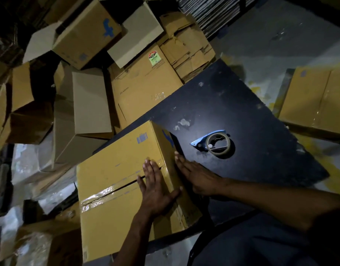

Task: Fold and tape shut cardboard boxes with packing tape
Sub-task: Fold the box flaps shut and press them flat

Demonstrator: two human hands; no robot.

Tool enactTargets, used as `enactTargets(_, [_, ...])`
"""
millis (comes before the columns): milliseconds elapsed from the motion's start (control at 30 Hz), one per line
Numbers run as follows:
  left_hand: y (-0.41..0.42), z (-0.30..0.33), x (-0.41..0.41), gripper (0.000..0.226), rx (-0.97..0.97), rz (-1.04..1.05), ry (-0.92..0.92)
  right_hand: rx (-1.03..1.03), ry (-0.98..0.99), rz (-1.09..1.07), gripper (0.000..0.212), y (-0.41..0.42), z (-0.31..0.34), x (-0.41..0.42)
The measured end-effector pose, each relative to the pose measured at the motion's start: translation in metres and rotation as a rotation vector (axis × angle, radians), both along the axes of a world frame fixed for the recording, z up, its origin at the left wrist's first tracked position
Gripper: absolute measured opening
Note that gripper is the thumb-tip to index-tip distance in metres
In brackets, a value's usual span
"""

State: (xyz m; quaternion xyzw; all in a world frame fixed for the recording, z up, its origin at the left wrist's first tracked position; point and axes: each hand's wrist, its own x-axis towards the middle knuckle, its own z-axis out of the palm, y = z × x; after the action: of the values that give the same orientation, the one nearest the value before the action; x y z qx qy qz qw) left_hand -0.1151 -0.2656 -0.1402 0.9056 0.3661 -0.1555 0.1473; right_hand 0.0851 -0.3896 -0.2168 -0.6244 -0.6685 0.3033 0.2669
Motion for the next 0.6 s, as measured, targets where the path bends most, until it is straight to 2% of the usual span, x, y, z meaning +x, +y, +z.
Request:
enactTargets(100, [-0.007,-0.008,-0.004,0.115,0.127,0.006,-0.058,0.068,-0.059,0.035,0.131,0.009,0.002,-0.014])
enactTargets(200, [-0.022,-0.006,0.004,0.100,0.184,-0.014,-0.164,0.044,-0.105,-0.005,0.115,0.007,0.002,-0.019])
enactTargets(333, [-0.034,-0.005,0.010,0.085,0.174,-0.055,-0.307,0.017,0.012,-0.040,0.120,0.006,0.006,-0.012])
enactTargets(433, [-0.034,-0.008,0.014,0.081,0.174,-0.009,-0.356,0.032,0.090,-0.124,0.116,0.006,0.013,0.001])
enactTargets(533, [-0.038,-0.014,0.017,0.068,0.232,-0.203,-0.463,0.085,0.091,-0.218,0.109,0.014,0.034,0.014])
enactTargets(600, [-0.040,-0.012,0.011,0.062,0.268,-0.337,-0.594,0.109,0.061,-0.295,0.095,0.024,0.053,0.018])
